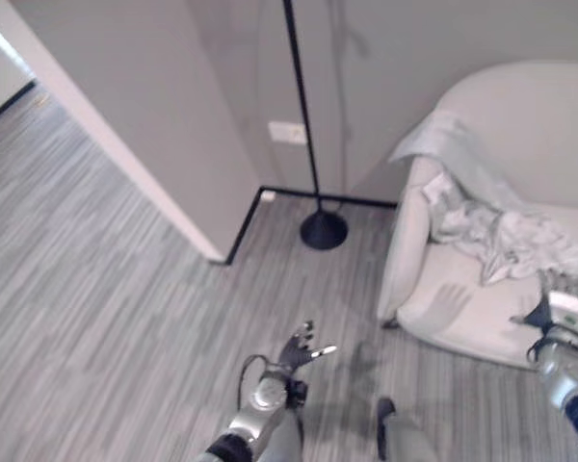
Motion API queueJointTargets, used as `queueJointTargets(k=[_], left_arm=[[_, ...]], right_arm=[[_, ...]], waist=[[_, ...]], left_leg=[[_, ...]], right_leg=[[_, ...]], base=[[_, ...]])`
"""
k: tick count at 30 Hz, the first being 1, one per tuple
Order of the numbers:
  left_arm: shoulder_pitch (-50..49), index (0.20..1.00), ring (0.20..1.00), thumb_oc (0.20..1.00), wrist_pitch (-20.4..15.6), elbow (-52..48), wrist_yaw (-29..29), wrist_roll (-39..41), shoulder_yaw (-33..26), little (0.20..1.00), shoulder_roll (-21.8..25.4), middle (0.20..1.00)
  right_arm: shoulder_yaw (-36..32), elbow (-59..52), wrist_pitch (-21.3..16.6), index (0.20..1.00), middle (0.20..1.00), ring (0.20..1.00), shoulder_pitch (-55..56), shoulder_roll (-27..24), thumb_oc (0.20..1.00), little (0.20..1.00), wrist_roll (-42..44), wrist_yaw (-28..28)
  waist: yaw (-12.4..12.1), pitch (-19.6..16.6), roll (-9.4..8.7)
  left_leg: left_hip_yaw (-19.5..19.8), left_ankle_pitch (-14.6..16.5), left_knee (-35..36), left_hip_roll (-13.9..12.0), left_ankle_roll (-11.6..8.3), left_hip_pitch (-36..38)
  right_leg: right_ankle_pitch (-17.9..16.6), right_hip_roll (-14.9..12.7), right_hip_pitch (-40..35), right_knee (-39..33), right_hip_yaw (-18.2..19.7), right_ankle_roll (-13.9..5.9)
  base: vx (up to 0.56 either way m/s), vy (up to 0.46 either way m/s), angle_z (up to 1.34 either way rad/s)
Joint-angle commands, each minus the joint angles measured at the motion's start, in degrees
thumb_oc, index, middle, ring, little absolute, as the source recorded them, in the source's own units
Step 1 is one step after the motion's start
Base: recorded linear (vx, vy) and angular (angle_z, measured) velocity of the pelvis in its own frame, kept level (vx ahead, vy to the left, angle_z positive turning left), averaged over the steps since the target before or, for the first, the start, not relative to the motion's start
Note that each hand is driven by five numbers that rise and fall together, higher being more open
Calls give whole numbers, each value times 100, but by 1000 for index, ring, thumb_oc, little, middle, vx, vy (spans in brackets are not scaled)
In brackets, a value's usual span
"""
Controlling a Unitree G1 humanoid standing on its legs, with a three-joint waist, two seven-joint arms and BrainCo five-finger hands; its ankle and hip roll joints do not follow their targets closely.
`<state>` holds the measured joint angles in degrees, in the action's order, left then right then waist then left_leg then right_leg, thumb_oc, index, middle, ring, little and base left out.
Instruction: Hang the clothes on the sofa on the clothes rack.
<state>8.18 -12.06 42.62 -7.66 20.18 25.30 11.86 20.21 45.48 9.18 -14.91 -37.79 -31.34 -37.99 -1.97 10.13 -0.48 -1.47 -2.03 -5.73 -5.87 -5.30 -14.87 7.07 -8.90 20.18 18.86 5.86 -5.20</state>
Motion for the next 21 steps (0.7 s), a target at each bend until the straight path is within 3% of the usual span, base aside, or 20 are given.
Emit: queueJointTargets(k=[1, 2, 4, 7, 11, 12, 13, 15, 21], left_arm=[[-235, 1000, 1000, 1000, -257, -152, -231, 294, -407, 1000, 486, 1000], [-232, 1000, 1000, 1000, -251, -20, -257, 257, -456, 1000, 504, 1000], [-232, 1000, 1000, 1000, -233, 144, -284, 172, -482, 1000, 493, 1000], [-115, 1000, 1000, 1000, -30, 1160, -431, -697, -653, 1000, 510, 1000], [77, 1000, 1000, 1000, 107, 2229, -658, -999, -985, 1000, 394, 1000], [77, 1000, 1000, 1000, 107, 2230, -658, -999, -985, 1000, 394, 1000], [136, 1000, 1000, 1000, 120, 2543, -749, -942, -1159, 1000, 298, 1000], [134, 1000, 1000, 1000, 136, 2728, -777, -898, -1260, 1000, 212, 1000], [-12, 1000, 1000, 1000, 117, 2814, -736, -832, -1177, 1000, -64, 1000]], right_arm=[[31, -445, -120, 1000, 1000, 1000, -175, 304, 1000, 1000, -206, -27], [76, -508, -132, 1000, 1000, 1000, -194, 327, 1000, 1000, -260, -8], [64, -500, -120, 1000, 1000, 1000, -196, 346, 1000, 1000, -261, -11], [55, -464, -202, 1000, 1000, 1000, 11, 489, 1000, 1000, -240, -26], [180, -382, -288, 1000, 1000, 1000, 51, 671, 1000, 1000, -220, -94], [180, -382, -288, 1000, 1000, 1000, 51, 671, 1000, 1000, -220, -94], [202, -389, -315, 1000, 1000, 1000, 86, 675, 1000, 1000, -212, -173], [232, -383, -315, 1000, 1000, 1000, 101, 668, 1000, 1000, -213, -204], [234, -444, -311, 1000, 1000, 1000, 151, 612, 1000, 1000, -290, -335]], waist=[[-287, -298, -496], [-279, -319, -482], [-203, -330, -465], [-24, -343, -395], [-7, -376, -386], [-7, -379, -387], [47, -319, -357], [73, -292, -353], [86, -325, -330]], left_leg=[[-497, 142, 229, 13, 55, 14], [-632, 185, 277, 32, 100, 94], [-705, 195, 335, 78, 138, 174], [-885, 301, 548, 329, 302, 465], [-1059, 245, 946, 458, 378, 778], [-1060, 243, 947, 458, 378, 774], [-1091, 285, 1030, 507, 397, 959], [-1133, 298, 1063, 564, 410, 1070], [-1155, 401, 1073, 667, 448, 1314]], right_leg=[[-2557, -1529, -1382, -1924, -659, -606], [-2696, -1585, -1332, -1910, -946, -674], [-2709, -1539, -1342, -1908, -1024, -686], [-2144, -874, -1294, -1819, -608, -609], [-1544, -291, -1262, -1801, -784, -512], [-1544, -291, -1258, -1801, -783, -512], [-1287, 59, -1200, -1722, -683, -445], [-1194, 295, -1183, -1710, -619, -387], [-1131, 664, -1255, -1825, -634, -257]], base=[[226, 289, -122], [224, 301, -86], [137, 197, -23], [155, 330, -13], [91, 196, -9], [90, 148, -28], [81, 143, -20], [65, 118, -10], [76, 38, -10]])
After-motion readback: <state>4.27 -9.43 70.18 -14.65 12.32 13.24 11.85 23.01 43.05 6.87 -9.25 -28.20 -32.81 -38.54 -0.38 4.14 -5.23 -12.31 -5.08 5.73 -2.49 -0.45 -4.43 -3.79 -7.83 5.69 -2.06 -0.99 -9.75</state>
